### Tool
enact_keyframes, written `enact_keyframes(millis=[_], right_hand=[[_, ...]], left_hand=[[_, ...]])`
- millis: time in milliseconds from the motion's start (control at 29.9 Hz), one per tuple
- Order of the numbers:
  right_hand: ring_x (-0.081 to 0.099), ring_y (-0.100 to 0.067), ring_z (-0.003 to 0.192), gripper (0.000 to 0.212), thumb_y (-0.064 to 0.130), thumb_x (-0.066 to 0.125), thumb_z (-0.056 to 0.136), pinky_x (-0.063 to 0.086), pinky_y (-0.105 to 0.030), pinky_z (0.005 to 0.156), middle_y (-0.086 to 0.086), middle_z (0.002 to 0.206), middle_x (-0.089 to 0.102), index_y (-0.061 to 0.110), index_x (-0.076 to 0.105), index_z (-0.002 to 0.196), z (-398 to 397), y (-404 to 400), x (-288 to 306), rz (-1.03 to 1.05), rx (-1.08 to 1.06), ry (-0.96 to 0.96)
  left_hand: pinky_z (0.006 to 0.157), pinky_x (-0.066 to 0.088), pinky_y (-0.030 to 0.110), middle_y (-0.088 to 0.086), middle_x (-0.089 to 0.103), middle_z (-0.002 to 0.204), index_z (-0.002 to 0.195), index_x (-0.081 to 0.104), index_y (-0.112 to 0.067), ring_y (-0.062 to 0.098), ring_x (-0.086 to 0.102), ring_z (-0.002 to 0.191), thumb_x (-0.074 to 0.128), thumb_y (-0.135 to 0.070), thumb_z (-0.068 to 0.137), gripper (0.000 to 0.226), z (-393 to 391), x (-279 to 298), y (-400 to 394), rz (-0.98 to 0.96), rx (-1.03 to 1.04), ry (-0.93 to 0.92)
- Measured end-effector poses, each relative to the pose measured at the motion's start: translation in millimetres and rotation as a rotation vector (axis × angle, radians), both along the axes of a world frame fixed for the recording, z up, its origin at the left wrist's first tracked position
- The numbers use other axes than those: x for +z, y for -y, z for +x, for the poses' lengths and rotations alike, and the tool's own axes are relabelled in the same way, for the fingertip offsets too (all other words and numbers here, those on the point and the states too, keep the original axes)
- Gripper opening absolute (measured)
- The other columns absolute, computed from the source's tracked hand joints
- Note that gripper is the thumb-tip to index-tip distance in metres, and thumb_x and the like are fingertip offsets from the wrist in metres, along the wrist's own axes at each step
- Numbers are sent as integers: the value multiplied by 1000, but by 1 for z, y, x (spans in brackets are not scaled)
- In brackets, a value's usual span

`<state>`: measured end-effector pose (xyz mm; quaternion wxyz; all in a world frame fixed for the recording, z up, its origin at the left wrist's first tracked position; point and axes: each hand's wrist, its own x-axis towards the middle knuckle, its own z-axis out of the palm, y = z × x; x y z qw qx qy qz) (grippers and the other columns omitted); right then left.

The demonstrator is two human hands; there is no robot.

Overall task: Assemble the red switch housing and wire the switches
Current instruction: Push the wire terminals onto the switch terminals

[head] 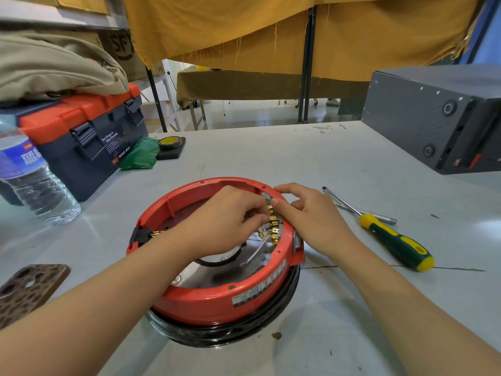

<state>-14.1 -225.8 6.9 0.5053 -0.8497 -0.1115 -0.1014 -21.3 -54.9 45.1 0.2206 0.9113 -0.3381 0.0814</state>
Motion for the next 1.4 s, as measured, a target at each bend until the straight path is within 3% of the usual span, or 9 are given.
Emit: enact_keyframes(millis=[167,468,702,936,1070,1204,1404], right_hand=[[50,1,40,26,33,54,94,34,-8,46,13,34,48,20,62,115,-2,0,2,-21,15,-3],[44,-3,37,29,32,55,93,31,-10,42,11,32,42,19,62,118,-3,0,5,-36,21,-13],[50,1,39,25,34,57,90,34,-8,43,12,35,51,20,59,110,-3,2,5,-77,12,-52],[61,-15,52,20,34,56,91,42,-18,48,-9,57,68,22,62,105,-2,4,8,-95,25,-60],[64,-8,54,21,33,55,92,46,-13,52,-3,57,68,23,64,108,-1,6,7,-55,49,-70],[61,-3,50,22,34,55,92,41,-8,50,2,49,64,23,64,110,0,7,6,-45,46,-67],[65,-6,55,21,34,55,93,43,-10,50,-2,58,69,23,63,110,-1,6,6,-35,54,-86]], left_hand=[[63,41,32,3,66,69,81,68,-9,16,56,64,59,-14,90,14,-1,1,2,30,-3,21],[61,41,29,1,64,66,77,67,-9,14,54,61,60,-9,87,13,-1,0,5,9,-22,30],[56,36,9,-9,61,62,85,70,-19,2,53,57,64,-15,88,8,-2,3,0,-103,23,-141],[63,45,13,-7,65,72,85,68,-23,1,58,67,64,-18,87,6,-7,18,-6,-49,-28,-287],[65,42,9,-11,65,74,89,72,-23,-2,58,70,68,-15,84,10,-10,21,-8,-13,-50,-327],[65,42,11,-10,62,73,88,73,-22,1,57,70,72,-17,81,9,-11,14,-6,-38,-44,-239],[65,37,6,-13,60,74,88,73,-14,-1,54,71,71,-18,83,7,-11,8,-6,-16,-78,-74]])
